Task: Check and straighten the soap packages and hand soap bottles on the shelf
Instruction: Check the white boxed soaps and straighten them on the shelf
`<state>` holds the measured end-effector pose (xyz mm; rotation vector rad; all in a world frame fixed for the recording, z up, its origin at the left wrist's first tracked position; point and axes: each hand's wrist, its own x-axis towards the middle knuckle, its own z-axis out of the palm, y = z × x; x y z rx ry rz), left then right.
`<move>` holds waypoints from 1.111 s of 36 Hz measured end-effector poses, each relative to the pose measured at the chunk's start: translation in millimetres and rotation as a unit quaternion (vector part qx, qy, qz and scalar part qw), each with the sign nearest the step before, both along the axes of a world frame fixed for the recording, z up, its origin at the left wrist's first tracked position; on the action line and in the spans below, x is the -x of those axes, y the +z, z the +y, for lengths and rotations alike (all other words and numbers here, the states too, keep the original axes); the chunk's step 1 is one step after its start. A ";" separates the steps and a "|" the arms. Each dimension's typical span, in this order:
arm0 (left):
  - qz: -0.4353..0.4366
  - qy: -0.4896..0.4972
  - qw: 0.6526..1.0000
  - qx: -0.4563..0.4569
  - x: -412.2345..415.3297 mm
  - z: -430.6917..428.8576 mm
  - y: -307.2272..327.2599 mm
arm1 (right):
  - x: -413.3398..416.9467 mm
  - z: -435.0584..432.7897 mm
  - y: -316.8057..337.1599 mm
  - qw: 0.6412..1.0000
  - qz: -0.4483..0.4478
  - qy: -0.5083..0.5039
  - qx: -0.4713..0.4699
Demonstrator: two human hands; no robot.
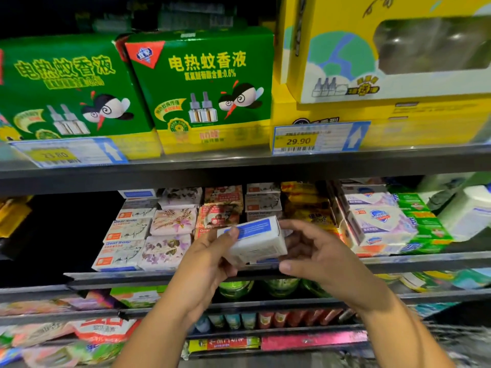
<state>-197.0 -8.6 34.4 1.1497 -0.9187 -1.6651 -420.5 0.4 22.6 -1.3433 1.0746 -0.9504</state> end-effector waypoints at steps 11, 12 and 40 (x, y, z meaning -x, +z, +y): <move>-0.096 -0.036 0.994 -0.038 5.1 7.9 6.3 | -2.9 -0.3 -2.3 0.999 -0.052 0.009 -0.013; -0.108 -0.039 0.993 -0.035 5.8 8.9 7.6 | -3.0 -0.7 -2.6 0.998 -0.066 0.002 -0.022; -0.059 0.069 0.988 0.129 0.0 -1.6 -10.0 | -3.1 -8.1 2.4 0.999 -0.020 0.036 -0.017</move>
